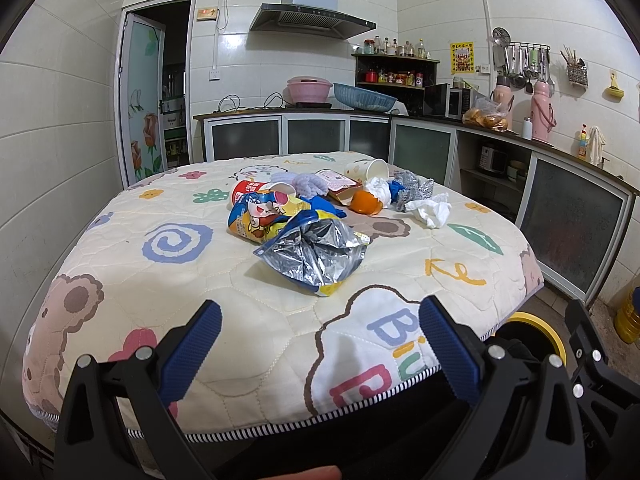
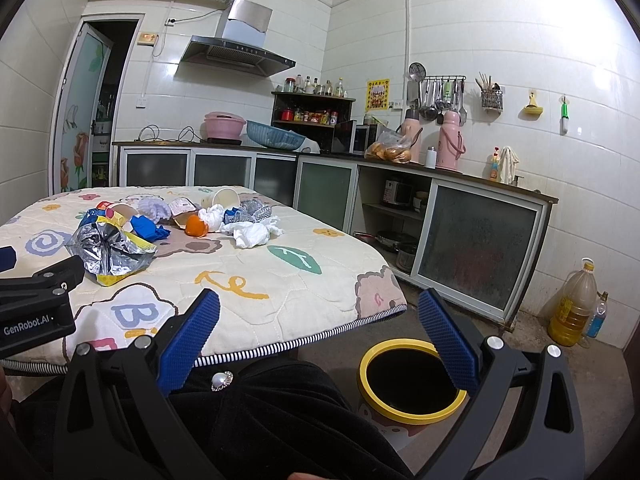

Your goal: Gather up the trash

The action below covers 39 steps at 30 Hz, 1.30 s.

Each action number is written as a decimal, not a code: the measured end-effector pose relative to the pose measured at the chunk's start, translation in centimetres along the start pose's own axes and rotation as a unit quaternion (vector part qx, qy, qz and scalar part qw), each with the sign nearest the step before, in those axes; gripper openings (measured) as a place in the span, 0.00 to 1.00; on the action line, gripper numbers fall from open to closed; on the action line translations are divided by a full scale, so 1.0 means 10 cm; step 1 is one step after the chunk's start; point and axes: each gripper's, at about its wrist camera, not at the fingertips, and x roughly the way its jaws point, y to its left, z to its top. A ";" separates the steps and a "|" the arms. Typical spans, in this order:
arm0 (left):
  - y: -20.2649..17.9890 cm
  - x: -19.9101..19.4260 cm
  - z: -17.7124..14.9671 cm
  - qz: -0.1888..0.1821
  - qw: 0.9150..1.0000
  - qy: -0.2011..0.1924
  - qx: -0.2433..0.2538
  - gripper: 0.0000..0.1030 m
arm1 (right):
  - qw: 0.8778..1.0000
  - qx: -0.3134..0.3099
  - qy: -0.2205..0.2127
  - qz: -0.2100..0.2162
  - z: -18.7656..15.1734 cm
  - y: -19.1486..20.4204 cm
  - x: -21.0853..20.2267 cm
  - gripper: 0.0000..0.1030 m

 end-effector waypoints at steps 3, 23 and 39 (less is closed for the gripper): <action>0.00 0.00 0.00 0.000 1.000 0.000 0.000 0.93 | 1.000 0.000 0.000 0.000 0.00 0.00 0.00 0.92; 0.22 0.08 0.10 0.008 0.999 0.002 -0.037 0.93 | 0.996 0.061 0.064 0.010 0.10 -0.29 0.21 0.92; 0.42 0.22 0.42 0.011 1.000 -0.016 -0.002 0.93 | 0.974 0.087 0.158 0.140 0.20 -0.40 0.93 0.92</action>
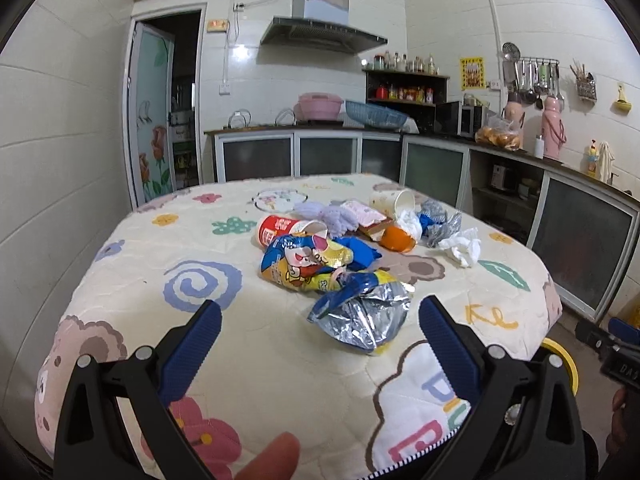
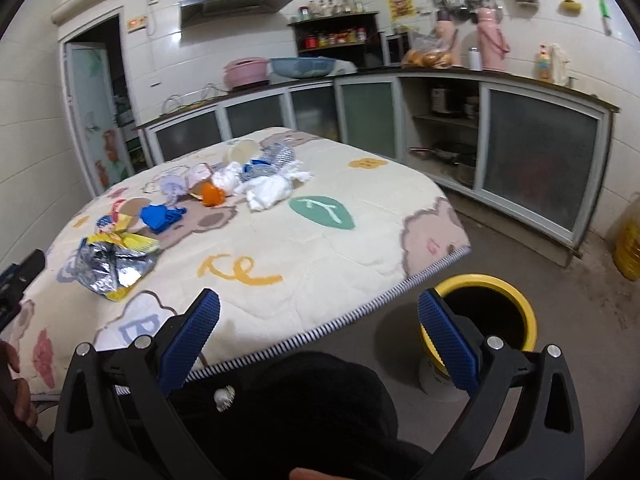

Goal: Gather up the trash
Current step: 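Reach both grippers toward the trash on the quilt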

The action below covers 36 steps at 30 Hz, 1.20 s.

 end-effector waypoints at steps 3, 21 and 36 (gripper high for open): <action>0.04 0.19 0.05 0.003 0.999 0.043 0.005 0.93 | 1.000 -0.009 -0.009 0.006 0.17 0.03 0.09 0.92; -0.05 0.88 0.33 -0.079 0.984 0.154 0.034 0.92 | 0.977 -0.117 0.056 0.167 1.03 0.29 1.36 0.92; -0.15 1.32 0.35 -0.101 0.974 0.196 0.047 0.92 | 0.972 -0.135 0.093 0.167 1.13 0.51 1.97 0.92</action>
